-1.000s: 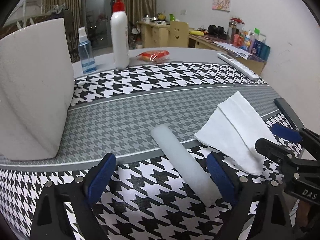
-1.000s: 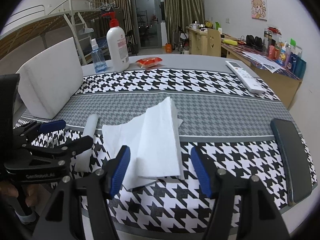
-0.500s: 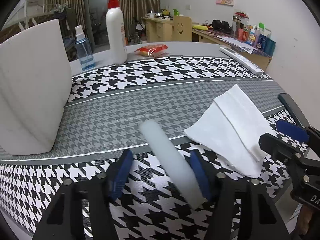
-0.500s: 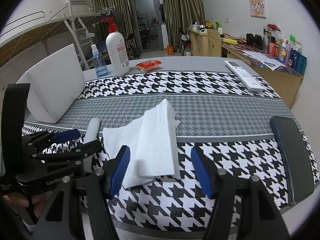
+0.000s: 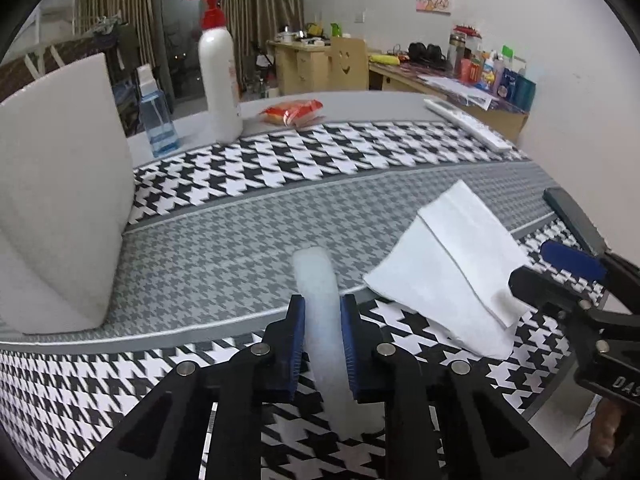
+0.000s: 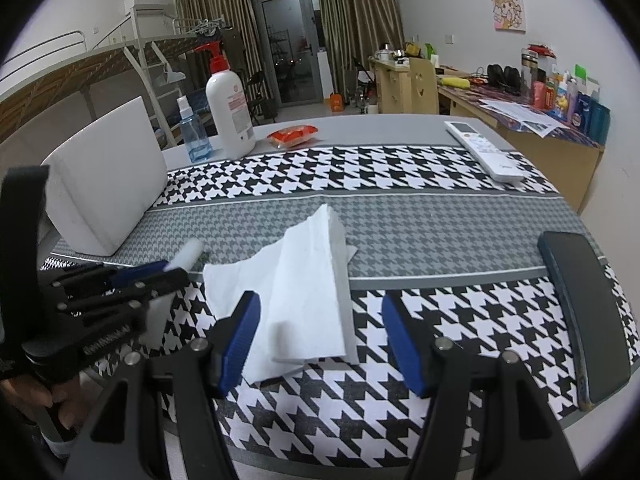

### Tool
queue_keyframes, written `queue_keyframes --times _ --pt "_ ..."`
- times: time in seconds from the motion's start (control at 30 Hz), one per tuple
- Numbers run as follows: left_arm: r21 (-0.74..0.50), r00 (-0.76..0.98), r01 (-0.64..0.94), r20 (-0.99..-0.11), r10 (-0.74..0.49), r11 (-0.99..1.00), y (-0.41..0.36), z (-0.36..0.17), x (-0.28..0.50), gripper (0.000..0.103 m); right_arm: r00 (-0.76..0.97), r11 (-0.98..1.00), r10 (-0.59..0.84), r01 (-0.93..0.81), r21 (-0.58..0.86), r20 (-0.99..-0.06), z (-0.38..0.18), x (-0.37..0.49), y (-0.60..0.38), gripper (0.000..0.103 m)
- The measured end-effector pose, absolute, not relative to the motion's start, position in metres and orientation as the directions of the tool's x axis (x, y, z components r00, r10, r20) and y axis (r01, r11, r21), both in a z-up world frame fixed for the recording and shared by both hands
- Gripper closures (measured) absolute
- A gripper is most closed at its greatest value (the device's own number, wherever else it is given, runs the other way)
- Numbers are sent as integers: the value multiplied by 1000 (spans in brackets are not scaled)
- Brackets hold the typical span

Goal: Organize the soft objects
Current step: 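Grasp the white foam roller with the left tool while the right holds the tissues, then lift the foam roller with the left tool while the right lifts the tissues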

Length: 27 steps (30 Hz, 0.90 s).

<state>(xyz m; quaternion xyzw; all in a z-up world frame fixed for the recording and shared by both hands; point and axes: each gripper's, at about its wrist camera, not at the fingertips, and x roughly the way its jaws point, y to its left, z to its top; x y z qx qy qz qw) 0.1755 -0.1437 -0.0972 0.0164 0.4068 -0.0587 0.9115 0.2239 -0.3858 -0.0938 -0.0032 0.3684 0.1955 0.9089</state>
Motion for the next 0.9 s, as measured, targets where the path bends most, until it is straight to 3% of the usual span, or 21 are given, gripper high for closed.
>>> queue_keyframes --times 0.1,0.3,0.8,0.9 --pt "18 701 111 -710 -65 994 -138 -89 171 84 645 919 359 -370 135 -674 -94 226 -381 35" --pt "31 680 116 -731 -57 993 -134 -99 173 84 615 916 349 -384 118 -707 -104 234 -368 35" --pt "-3 687 117 -722 -83 993 -121 -95 173 84 587 915 284 -403 31 -758 -113 236 -348 36" --pt "-9 687 123 -720 -92 992 -118 -94 172 84 590 914 269 -405 9 -761 -114 235 -344 47"
